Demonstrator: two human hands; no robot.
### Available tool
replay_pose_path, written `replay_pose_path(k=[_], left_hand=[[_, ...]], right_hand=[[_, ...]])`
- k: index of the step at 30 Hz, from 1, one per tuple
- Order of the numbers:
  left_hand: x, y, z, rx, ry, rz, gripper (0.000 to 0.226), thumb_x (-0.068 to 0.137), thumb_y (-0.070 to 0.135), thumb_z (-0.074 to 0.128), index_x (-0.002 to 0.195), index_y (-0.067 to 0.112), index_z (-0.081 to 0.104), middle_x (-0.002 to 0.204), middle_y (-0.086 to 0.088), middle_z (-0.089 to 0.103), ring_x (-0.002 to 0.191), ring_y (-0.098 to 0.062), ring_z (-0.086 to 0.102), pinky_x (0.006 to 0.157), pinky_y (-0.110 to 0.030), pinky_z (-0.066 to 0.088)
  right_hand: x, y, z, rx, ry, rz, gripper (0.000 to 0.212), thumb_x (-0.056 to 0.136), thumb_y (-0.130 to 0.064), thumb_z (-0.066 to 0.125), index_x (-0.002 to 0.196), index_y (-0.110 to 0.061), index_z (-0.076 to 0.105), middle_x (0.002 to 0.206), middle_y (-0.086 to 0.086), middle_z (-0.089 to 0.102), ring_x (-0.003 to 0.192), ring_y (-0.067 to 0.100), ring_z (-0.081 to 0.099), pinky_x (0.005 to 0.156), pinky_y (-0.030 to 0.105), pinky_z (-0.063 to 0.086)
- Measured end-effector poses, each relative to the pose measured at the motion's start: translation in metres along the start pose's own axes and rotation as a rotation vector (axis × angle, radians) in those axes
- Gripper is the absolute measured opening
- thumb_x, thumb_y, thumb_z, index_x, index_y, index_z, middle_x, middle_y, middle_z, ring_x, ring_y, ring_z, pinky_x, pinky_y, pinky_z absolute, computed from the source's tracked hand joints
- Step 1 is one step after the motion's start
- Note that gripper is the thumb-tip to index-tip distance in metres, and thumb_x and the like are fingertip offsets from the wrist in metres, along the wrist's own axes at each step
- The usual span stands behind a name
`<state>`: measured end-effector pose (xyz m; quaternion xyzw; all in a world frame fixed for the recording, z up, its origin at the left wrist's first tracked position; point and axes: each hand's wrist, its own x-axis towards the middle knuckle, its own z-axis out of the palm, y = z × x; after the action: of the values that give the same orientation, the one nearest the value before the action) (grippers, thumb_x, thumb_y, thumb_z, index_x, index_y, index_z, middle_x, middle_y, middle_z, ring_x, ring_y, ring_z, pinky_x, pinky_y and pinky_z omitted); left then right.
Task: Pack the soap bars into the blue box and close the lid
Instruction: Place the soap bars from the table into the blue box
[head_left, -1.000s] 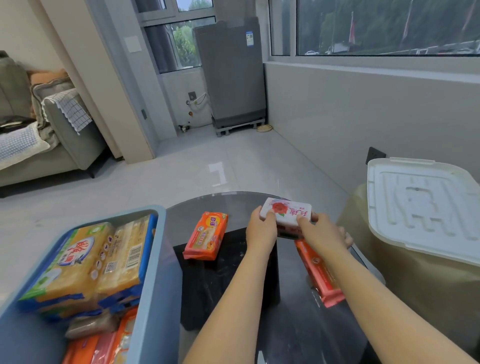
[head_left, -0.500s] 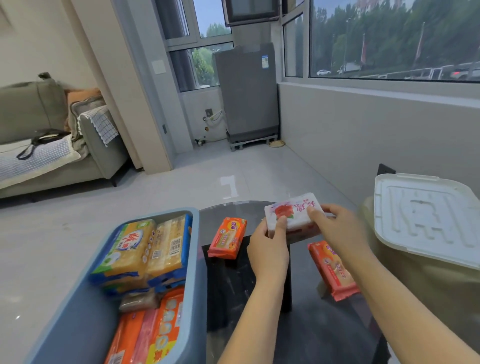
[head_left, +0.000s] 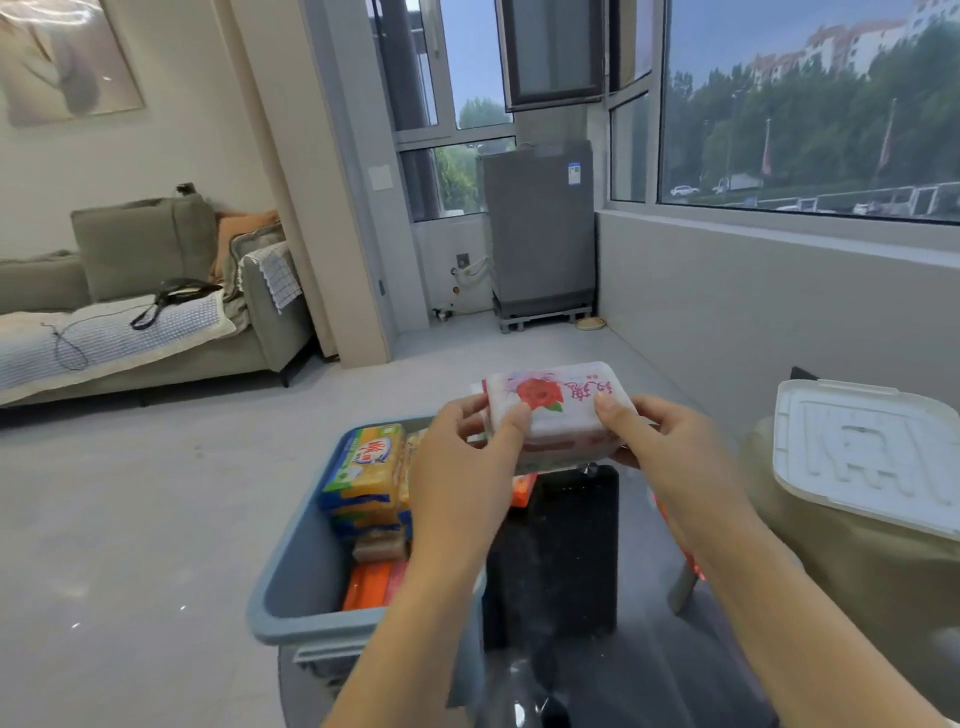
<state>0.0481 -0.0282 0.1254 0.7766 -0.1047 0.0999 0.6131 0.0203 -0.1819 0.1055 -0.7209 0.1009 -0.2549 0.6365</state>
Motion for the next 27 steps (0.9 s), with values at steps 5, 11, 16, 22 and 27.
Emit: replay_pose_path(k=[5,11,16,22,27], left_hand=[[0.01,-0.014,-0.055,0.009,-0.071,-0.212,0.058,0.082,0.041,0.067,0.133,0.017,0.051,0.121,-0.004,0.062,0.103,-0.025,0.065,0.081,-0.039,0.056],[0.021,-0.041,-0.1,-0.175,-0.278,-0.533,0.022,0.088,0.02,0.065,0.094,-0.001,0.063,0.067,-0.008,0.074,0.06,-0.016,0.072,0.06,-0.031,0.06],[0.031,-0.057,-0.116,-0.181,-0.409,-0.697,0.021,0.088,0.015,0.064,0.102,0.0,0.059,0.084,-0.016,0.074,0.083,-0.025,0.071,0.079,-0.039,0.059],[0.041,-0.079,-0.117,0.165,-0.717,-0.798,0.026,0.091,0.025,0.058,0.109,0.006,0.061,0.105,-0.007,0.068,0.102,-0.021,0.062,0.095,-0.03,0.048],[0.056,-0.087,-0.111,0.577,-0.807,-0.765,0.052,0.081,0.056,0.06,0.108,0.012,0.064,0.086,-0.001,0.062,0.079,-0.015,0.057,0.077,-0.025,0.046]], right_hand=[[-0.004,-0.013,0.04,-0.06,-0.151,-0.031,0.035,0.083,-0.04,0.063,0.11,-0.018,0.068,0.093,-0.001,0.07,0.091,0.015,0.064,0.08,0.032,0.055],[0.007,-0.012,0.078,-0.206,-0.417,0.032,0.012,0.083,-0.034,0.063,0.091,-0.027,0.069,0.092,0.001,0.071,0.093,0.018,0.065,0.087,0.038,0.054],[0.025,-0.015,0.1,-0.406,-0.604,0.048,0.018,0.086,-0.035,0.06,0.089,-0.022,0.071,0.09,-0.004,0.069,0.086,0.01,0.063,0.079,0.027,0.051],[0.039,-0.013,0.118,-0.885,-0.938,-0.021,0.031,0.09,-0.034,0.053,0.107,-0.014,0.069,0.108,0.0,0.068,0.096,0.013,0.059,0.088,0.026,0.045],[0.039,-0.006,0.131,-1.156,-1.027,-0.146,0.036,0.094,-0.04,0.042,0.114,-0.021,0.065,0.11,-0.001,0.067,0.091,0.012,0.055,0.091,0.029,0.043]])
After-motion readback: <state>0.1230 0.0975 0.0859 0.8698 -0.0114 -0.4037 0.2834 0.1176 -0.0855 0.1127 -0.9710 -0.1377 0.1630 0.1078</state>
